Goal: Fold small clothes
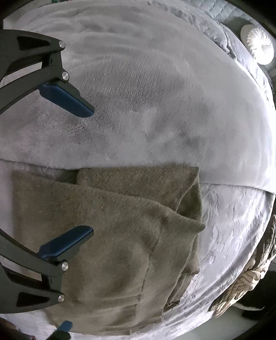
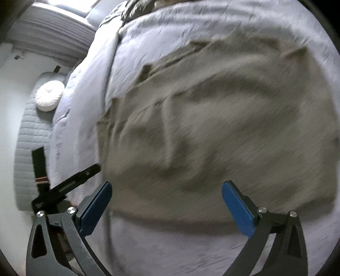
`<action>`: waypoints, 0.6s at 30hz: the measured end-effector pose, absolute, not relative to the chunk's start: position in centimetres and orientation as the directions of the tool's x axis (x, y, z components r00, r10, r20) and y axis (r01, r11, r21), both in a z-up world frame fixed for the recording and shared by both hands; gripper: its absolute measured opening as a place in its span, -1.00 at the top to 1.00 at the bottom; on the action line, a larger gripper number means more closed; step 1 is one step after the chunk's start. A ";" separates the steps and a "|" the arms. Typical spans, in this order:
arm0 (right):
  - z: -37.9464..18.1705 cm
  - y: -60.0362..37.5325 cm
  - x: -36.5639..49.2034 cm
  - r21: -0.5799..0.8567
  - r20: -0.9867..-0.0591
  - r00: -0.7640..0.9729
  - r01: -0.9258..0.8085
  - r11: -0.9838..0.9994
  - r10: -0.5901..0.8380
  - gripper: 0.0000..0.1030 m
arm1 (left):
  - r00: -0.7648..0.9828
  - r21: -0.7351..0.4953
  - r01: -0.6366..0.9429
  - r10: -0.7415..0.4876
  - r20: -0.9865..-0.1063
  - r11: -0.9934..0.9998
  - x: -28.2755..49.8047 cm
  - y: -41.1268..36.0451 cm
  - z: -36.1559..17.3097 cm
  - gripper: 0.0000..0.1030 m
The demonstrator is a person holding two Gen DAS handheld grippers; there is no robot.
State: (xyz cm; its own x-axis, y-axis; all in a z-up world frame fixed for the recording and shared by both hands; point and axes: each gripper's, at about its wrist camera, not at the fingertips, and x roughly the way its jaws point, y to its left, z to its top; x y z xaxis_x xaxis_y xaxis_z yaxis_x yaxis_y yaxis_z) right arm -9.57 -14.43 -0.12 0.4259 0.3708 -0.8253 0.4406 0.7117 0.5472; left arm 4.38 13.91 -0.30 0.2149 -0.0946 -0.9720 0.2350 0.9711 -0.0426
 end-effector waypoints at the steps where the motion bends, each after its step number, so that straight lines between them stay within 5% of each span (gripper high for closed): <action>1: -0.3 -14.2 -9.6 0.564 -0.816 0.426 0.440 0.699 0.390 -0.99 | 0.213 -0.049 0.237 -0.101 -0.972 0.970 4.3 14.0 -0.2 -0.98; 18: -4.2 -9.3 -10.4 0.676 -0.734 0.369 0.478 0.561 0.570 -0.99 | 0.181 -0.084 0.240 -0.130 -0.975 0.967 3.4 16.6 -0.5 -0.98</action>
State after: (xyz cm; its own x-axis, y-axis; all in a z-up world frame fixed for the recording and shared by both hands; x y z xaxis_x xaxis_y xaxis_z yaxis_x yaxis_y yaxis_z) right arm -10.40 -9.28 -4.18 0.3688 0.5703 -0.7340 0.4779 0.5610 0.6760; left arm 3.38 16.59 -0.50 0.1805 -0.1296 -0.9750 0.2401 0.9671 -0.0841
